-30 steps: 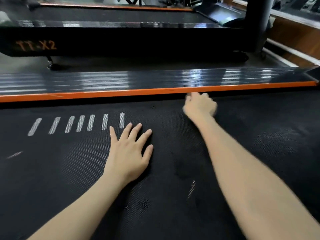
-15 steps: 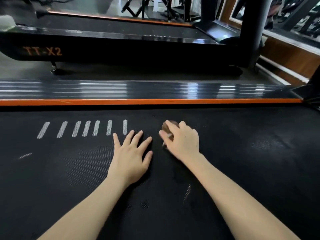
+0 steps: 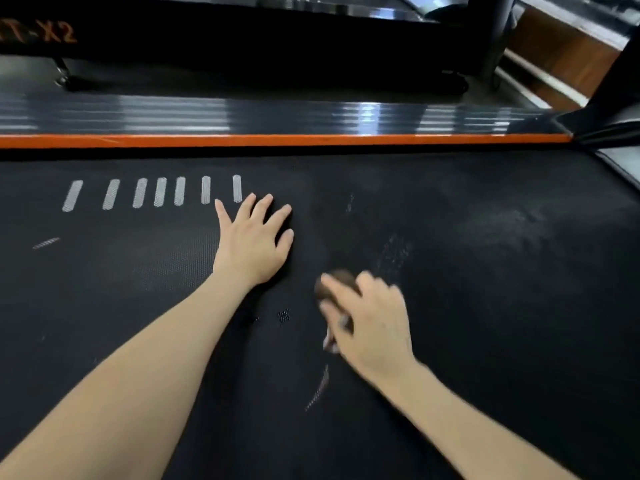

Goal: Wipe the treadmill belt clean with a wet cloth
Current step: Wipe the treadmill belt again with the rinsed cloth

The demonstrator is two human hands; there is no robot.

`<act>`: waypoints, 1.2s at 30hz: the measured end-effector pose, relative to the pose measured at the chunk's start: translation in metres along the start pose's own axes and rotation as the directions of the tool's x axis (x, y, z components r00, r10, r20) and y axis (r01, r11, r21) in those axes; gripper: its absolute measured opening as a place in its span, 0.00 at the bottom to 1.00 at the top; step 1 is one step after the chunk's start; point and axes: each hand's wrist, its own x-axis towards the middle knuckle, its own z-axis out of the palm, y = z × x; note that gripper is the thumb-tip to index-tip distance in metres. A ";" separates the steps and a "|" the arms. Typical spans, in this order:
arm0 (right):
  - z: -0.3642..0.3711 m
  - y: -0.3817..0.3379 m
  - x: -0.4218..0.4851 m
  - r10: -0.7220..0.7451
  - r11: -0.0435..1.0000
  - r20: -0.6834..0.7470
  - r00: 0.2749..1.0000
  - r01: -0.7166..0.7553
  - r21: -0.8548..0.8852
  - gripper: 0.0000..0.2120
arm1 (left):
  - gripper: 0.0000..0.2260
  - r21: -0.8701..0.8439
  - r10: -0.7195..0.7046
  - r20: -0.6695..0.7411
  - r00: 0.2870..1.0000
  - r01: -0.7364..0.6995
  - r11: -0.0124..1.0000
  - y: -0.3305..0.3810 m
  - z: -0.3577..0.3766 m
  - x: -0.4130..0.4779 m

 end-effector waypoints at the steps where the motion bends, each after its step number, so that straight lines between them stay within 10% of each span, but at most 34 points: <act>1: -0.015 -0.009 -0.028 -0.057 0.998 0.048 0.997 0.055 0.036 0.17 | 0.22 0.010 0.001 0.006 1.000 -0.001 1.000 0.000 0.000 0.000; 6: -0.033 0.027 -0.026 -0.252 0.963 0.147 0.957 0.263 -0.065 0.18 | 0.23 0.045 0.003 0.030 1.000 -0.005 0.999 0.001 -0.001 -0.001; 12: 0.008 0.031 0.040 0.271 0.944 0.017 0.962 -0.262 -0.198 0.16 | 0.23 0.030 0.011 0.028 1.000 -0.012 0.999 -0.001 0.000 0.002; 21: -0.068 0.022 -0.094 -0.327 0.945 0.266 0.907 0.319 0.073 0.17 | 0.22 0.051 0.028 0.025 0.999 -0.029 0.998 0.000 -0.002 -0.001; 26: -0.021 0.036 -0.027 0.103 0.988 0.048 0.994 -0.096 -0.125 0.19 | 0.21 -0.048 0.034 -0.070 0.997 -0.037 0.998 0.003 -0.013 -0.007; 36: -0.045 -0.005 -0.065 0.176 0.982 0.068 0.982 -0.171 -0.081 0.19 | 0.23 -0.120 0.083 -0.010 0.997 -0.083 0.989 0.016 -0.063 -0.180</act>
